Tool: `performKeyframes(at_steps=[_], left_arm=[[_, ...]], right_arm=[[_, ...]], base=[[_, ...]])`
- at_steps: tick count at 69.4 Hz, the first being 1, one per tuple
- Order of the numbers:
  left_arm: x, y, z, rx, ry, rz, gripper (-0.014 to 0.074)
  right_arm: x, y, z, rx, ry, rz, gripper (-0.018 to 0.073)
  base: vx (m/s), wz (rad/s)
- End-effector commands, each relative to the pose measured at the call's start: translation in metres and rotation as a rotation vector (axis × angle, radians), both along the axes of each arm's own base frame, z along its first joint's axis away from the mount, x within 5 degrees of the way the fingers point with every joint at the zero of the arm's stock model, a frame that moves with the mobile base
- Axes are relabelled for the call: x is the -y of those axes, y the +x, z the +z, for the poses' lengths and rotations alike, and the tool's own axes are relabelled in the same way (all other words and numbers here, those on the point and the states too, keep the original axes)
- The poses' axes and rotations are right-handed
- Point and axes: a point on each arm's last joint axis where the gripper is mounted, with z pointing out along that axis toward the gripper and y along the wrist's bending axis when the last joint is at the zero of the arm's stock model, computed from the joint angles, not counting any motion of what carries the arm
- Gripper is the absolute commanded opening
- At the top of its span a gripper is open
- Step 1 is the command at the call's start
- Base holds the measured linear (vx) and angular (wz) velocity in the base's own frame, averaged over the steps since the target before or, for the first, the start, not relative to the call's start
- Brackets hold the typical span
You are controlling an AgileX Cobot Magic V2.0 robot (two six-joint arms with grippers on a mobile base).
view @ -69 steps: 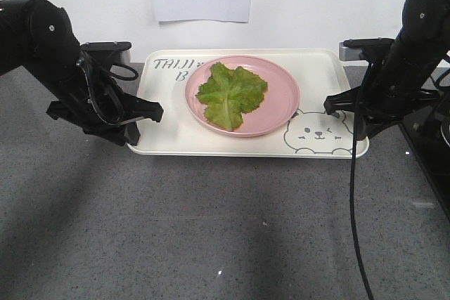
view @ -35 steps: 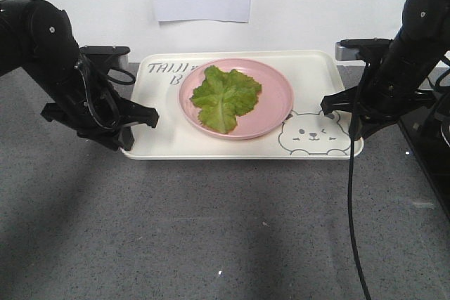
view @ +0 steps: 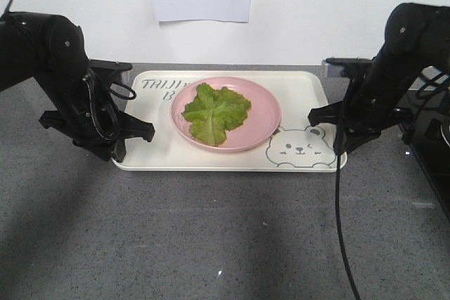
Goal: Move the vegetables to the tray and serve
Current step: 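Hold the tray above the grey counter while the base settles, then lower the tray onto the grey counter with both grippers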
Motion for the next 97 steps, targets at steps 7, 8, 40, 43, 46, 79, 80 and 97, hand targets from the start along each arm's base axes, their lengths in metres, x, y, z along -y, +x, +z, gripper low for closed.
performKeyframes(at_steps=[7, 8, 40, 43, 46, 79, 80, 97], left_arm=[[0.017, 0.0, 0.022, 0.109, -0.117, -0.027, -0.0008], [0.017, 0.0, 0.022, 0.112, -0.116, -0.027, -0.0008], [0.018, 0.008, -0.003, 0.04, -0.074, -0.031, -0.0008], [0.018, 0.008, -0.004, 0.032, -0.065, -0.033, -0.0008], [0.018, 0.008, -0.005, 0.028, -0.064, -0.033, -0.0007], [0.017, 0.007, -0.005, 0.016, -0.06, -0.036, 0.0148], [0.017, 0.007, -0.005, 0.016, -0.06, -0.036, 0.0154], [0.017, 0.005, -0.004, 0.002, -0.057, -0.036, 0.0381]], right_arm=[[-0.021, -0.002, 0.014, 0.015, 0.137, 0.046, -0.0004], [-0.021, -0.002, 0.013, 0.011, 0.139, 0.045, -0.0004], [-0.022, -0.001, 0.01, 0.011, 0.142, 0.077, 0.0027], [-0.022, -0.001, 0.01, 0.014, 0.141, 0.086, 0.0038], [-0.022, -0.001, 0.01, 0.015, 0.141, 0.092, 0.0055], [-0.022, 0.0, 0.01, 0.025, 0.14, 0.102, 0.046], [-0.022, 0.0, 0.01, 0.026, 0.14, 0.102, 0.047], [-0.021, -0.001, 0.014, 0.039, 0.143, 0.087, 0.0536]], base=[[0.0, 0.0], [0.0, 0.0], [0.0, 0.0], [0.0, 0.0], [0.0, 0.0], [0.0, 0.0], [0.0, 0.0], [0.0, 0.0]])
